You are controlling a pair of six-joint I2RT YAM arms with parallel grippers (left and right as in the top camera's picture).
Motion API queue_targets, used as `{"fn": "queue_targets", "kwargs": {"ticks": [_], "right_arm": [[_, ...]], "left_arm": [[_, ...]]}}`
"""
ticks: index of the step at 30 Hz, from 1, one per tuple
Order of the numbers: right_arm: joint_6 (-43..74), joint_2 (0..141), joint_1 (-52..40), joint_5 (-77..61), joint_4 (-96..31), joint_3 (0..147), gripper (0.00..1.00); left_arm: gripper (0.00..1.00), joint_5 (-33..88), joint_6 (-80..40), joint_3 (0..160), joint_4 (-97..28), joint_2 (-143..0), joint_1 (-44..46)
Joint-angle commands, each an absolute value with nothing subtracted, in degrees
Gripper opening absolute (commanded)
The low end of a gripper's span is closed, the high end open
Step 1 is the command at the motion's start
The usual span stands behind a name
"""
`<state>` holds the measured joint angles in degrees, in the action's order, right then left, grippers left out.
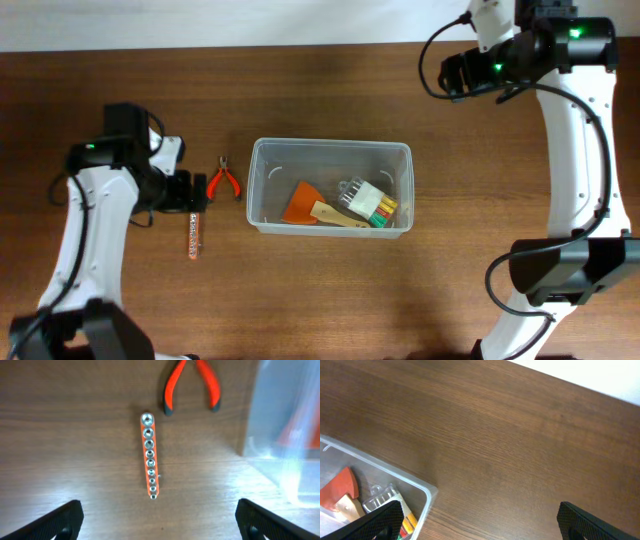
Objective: Pack container
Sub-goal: 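Lower the left gripper and grasp the orange socket rail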
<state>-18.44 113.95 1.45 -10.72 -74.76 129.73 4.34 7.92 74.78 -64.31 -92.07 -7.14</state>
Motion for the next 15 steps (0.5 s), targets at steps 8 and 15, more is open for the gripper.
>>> {"fn": "queue_targets", "kwargs": {"ticks": [8, 15], "right_arm": [[-17.1, 113.7, 3.5, -12.3, -74.6, 130.0, 0.99], [-17.1, 113.7, 3.5, -12.3, -74.6, 129.9, 0.99]], "left_arm": [[0.99, 4.5, 8.2, 66.2, -56.5, -99.9, -7.1], [0.99, 0.4, 5.8, 65.9, -52.8, -105.4, -7.1]]}}
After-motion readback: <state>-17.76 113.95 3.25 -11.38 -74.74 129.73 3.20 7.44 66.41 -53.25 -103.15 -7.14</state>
